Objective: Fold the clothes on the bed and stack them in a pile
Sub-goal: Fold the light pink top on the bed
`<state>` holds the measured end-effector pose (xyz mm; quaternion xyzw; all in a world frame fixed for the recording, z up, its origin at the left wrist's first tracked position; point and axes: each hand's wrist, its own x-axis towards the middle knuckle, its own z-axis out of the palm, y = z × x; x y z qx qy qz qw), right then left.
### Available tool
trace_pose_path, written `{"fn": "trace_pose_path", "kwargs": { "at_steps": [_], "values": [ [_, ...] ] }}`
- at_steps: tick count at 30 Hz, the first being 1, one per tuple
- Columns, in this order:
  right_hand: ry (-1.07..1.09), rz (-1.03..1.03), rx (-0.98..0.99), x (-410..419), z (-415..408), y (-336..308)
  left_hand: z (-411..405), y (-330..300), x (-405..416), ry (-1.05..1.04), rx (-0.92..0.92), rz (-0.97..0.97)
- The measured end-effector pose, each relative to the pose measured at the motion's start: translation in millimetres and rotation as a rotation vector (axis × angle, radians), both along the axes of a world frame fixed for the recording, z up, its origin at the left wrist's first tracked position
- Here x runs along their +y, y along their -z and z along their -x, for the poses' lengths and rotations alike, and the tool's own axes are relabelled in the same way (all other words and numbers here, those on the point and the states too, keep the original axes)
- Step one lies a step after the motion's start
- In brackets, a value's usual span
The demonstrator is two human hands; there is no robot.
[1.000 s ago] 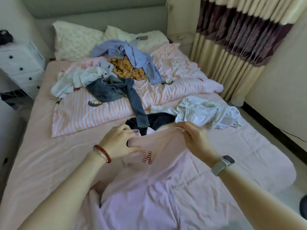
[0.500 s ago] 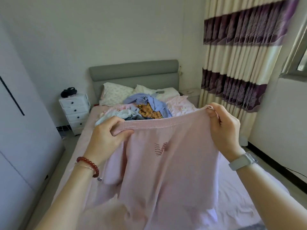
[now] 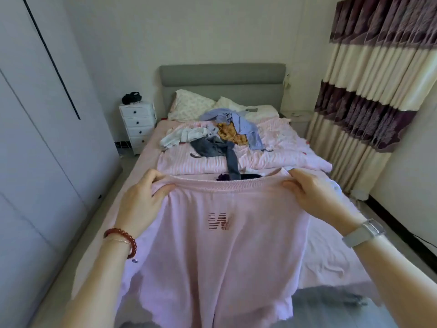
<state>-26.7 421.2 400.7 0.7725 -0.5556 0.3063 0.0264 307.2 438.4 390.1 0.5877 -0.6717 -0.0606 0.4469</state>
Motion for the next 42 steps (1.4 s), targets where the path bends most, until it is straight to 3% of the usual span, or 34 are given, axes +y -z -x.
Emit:
{"fn": "trace_pose_path", "kwargs": {
  "at_steps": [2,6,10,13,16,18,22,25,27,29,33,36,39,40,42],
  "values": [
    [0.087,0.12,-0.036,1,-3,15,4,11,4,0.022,0.067,0.002],
    [0.211,0.085,-0.078,-31,-18,30,-4,15,-17,-0.05,0.161,0.055],
    [0.259,0.256,-0.029,-92,-31,30,-29,20,-77,-0.244,0.024,0.045],
    [0.246,0.246,-0.013,-160,-56,40,-44,26,-137,-0.196,0.041,-0.105],
    [0.293,0.025,-0.064,-232,-86,54,-40,34,-178,0.173,0.174,-0.256],
    [0.203,-0.253,-0.309,-266,-108,61,-28,43,-198,0.345,0.141,-0.285],
    [-0.098,-0.689,-0.881,-268,-151,92,-5,64,-237,0.35,0.239,-0.32],
    [-0.337,-0.971,-1.166,-246,-166,119,10,76,-255,0.329,0.503,-0.45],
    [-0.334,-1.0,-1.202,-242,-166,128,18,82,-262,0.431,0.663,-0.647],
    [-0.219,-0.91,-1.241,-241,-159,132,19,85,-264,0.492,0.661,-0.761],
    [-0.194,-0.849,-1.318,-242,-131,128,7,90,-275,0.308,0.485,-0.514],
    [-0.382,-0.971,-1.302,-243,-107,106,13,92,-275,0.619,0.599,-0.762],
    [-0.507,-0.995,-1.333,-243,-82,84,39,87,-272,0.906,0.588,-0.838],
    [-0.501,-0.982,-1.355,-244,-76,78,46,84,-271,0.917,0.558,-0.821],
    [-0.356,-0.856,-1.306,-245,-66,72,62,77,-265,0.734,0.471,-0.698]
  ]
}}
